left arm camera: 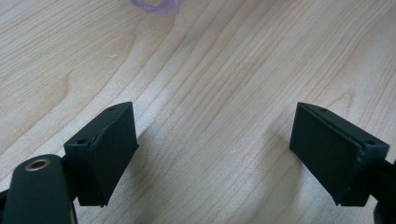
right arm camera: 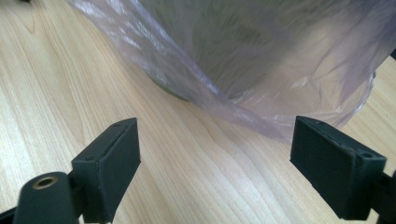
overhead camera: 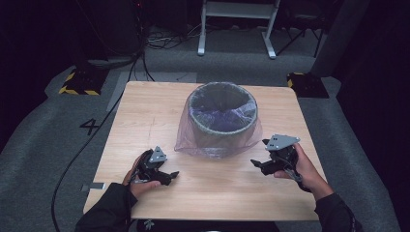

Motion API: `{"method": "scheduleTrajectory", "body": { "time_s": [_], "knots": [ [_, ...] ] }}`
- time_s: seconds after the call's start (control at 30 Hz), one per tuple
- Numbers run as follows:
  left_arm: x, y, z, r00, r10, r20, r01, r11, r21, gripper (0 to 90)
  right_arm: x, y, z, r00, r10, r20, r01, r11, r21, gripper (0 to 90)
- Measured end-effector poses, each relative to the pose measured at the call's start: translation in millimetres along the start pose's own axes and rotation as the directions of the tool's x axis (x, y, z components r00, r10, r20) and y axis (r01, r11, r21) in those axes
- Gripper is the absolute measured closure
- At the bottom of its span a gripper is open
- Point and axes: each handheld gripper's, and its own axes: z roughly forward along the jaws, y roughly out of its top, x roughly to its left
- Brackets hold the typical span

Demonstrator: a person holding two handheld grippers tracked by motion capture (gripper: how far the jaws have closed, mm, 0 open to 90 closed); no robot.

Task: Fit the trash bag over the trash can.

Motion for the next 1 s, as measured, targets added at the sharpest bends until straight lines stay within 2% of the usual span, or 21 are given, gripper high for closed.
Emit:
{"method": "scheduleTrajectory", "body": {
  "time_s": [0.6,1.0],
  "knots": [
    [0.0,0.0,0.0,1.0000,0.000,0.000,0.000,1.0000,0.000,14.4,0.9,-22.4,6.0,0.9998,0.018,0.011,-0.018,0.999,0.041,16.0],
    [0.0,0.0,0.0,1.0000,0.000,0.000,0.000,1.0000,0.000,14.4,3.7,-42.7,11.7,0.9995,0.023,0.019,-0.025,0.996,0.088,16.1]
  ]
}}
